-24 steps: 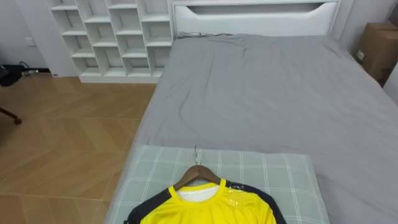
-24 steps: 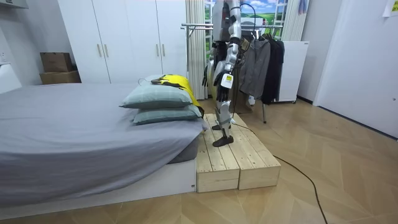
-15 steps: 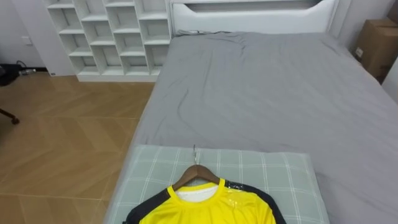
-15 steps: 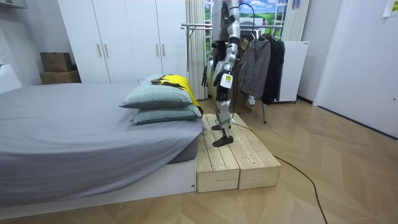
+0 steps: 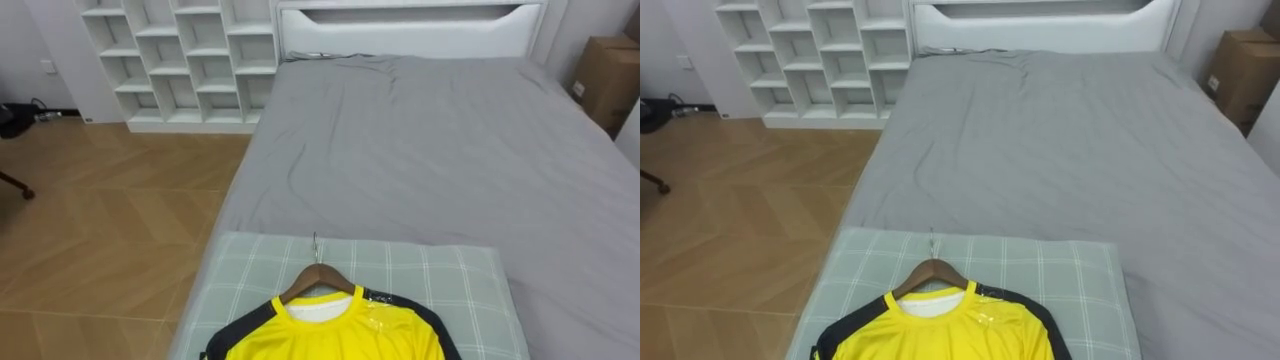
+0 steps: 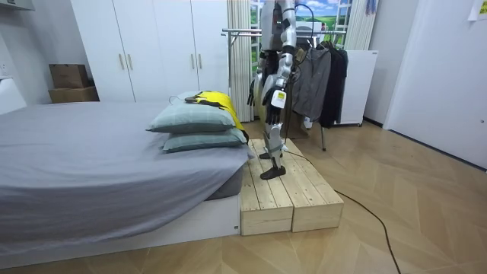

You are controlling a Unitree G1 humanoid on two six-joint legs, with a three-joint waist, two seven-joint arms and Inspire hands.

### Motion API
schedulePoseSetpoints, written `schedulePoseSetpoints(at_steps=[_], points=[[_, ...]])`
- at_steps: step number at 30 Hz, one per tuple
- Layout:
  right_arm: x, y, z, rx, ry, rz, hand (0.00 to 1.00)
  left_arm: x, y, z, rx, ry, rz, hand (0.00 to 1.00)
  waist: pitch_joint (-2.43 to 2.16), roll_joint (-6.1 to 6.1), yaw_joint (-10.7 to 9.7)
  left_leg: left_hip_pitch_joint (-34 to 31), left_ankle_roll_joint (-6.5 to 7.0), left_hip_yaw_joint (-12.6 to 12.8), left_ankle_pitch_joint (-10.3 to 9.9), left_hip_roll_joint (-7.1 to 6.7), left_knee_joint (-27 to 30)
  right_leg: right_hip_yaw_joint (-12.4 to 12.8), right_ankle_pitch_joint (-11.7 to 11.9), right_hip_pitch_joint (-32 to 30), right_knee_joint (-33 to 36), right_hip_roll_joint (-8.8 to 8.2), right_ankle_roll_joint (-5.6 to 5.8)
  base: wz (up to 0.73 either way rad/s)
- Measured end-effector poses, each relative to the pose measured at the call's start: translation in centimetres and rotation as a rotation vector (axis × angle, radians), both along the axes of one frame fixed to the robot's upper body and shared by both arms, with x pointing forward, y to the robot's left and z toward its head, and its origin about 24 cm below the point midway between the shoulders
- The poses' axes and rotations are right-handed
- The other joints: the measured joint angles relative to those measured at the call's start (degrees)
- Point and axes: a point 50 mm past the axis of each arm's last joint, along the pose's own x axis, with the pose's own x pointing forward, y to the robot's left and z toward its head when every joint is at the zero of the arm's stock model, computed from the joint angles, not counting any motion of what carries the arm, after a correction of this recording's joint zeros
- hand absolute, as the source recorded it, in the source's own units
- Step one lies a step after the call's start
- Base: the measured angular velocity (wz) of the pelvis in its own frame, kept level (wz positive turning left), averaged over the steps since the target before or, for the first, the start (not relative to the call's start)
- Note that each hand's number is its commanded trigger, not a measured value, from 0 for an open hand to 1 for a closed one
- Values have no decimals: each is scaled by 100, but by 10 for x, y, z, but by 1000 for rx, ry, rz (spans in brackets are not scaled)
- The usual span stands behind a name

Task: Hang clothes

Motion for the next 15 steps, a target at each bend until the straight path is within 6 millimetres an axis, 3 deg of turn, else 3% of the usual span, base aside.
schedulePoseSetpoints(at_steps=[7, 15], points=[[0, -1, 0, -7, 1, 7, 0, -3, 3, 0, 74, 20, 28, 0, -15, 21, 44, -52, 0, 2, 0, -4, -5, 8, -4, -55, -20, -5, 6, 0], [1, -3, 1, -10, 5, 12, 0, -9, 18, 5, 287, 69, 81, 0, 28, 56, 65, 51, -2, -20, -2, -5, -31, -46, -3, 57, -9, -2, 5, 1]])
